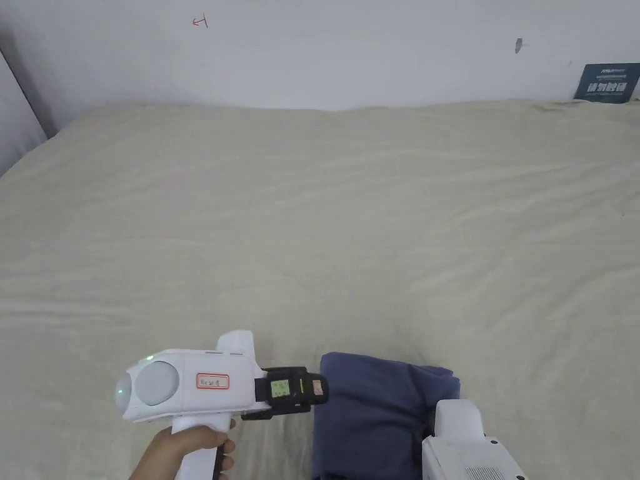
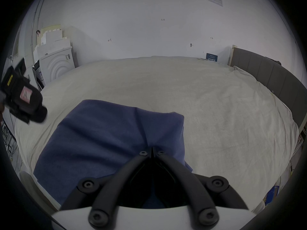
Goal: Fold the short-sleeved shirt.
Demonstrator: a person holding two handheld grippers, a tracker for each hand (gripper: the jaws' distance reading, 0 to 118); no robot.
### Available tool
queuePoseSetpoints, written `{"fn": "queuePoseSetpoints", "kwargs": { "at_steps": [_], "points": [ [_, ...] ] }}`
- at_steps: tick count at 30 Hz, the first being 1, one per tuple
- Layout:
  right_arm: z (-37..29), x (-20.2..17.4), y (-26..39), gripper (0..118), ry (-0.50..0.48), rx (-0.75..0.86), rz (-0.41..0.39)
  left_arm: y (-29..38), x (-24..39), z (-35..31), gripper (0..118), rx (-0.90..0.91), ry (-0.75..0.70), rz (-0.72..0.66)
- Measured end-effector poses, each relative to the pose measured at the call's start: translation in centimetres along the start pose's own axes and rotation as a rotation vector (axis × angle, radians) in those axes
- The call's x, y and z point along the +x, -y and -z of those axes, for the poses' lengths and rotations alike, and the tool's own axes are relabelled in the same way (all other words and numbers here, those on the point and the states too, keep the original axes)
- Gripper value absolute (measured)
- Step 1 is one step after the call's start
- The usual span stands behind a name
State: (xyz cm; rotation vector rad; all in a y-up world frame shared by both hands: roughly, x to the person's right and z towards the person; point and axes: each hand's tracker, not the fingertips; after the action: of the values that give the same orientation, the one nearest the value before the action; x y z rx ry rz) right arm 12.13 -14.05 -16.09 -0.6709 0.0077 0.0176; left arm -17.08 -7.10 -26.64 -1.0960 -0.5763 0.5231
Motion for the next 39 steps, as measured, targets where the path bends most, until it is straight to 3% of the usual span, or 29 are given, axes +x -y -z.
{"fn": "queuePoseSetpoints", "kwargs": {
  "at_steps": [2, 7, 17, 23, 27, 36, 39],
  "points": [
    [0.0, 0.1, 0.0, 0, -0.001, -0.001, 0.002, 0.0, -0.3, 1.2, 87, -0.024, -0.012, 0.015],
    [0.0, 0.1, 0.0, 0, -0.002, -0.002, 0.000, -0.2, -1.4, 3.2, 88, -0.109, 0.061, -0.044],
    [0.0, 0.2, 0.1, 0, -0.009, -0.004, 0.004, -1.0, -1.1, 6.0, 89, -0.155, 0.050, -0.001],
    [0.0, 0.2, 0.0, 0, -0.011, -0.005, 0.008, -0.8, 0.7, 7.5, 62, -0.202, 0.017, 0.095],
    [0.0, 0.2, 0.0, 0, -0.015, -0.003, 0.008, -0.9, 0.6, 7.1, 26, -0.200, 0.025, 0.074],
    [-0.9, 0.6, -0.9, 1, -0.025, 0.003, 0.002, -0.4, 2.8, 6.9, 19, -0.183, -0.043, 0.149],
    [-3.0, 0.8, -2.4, 1, -0.034, 0.084, 0.004, -0.8, 3.3, 6.0, 19, -0.181, -0.042, 0.160]
  ]
}}
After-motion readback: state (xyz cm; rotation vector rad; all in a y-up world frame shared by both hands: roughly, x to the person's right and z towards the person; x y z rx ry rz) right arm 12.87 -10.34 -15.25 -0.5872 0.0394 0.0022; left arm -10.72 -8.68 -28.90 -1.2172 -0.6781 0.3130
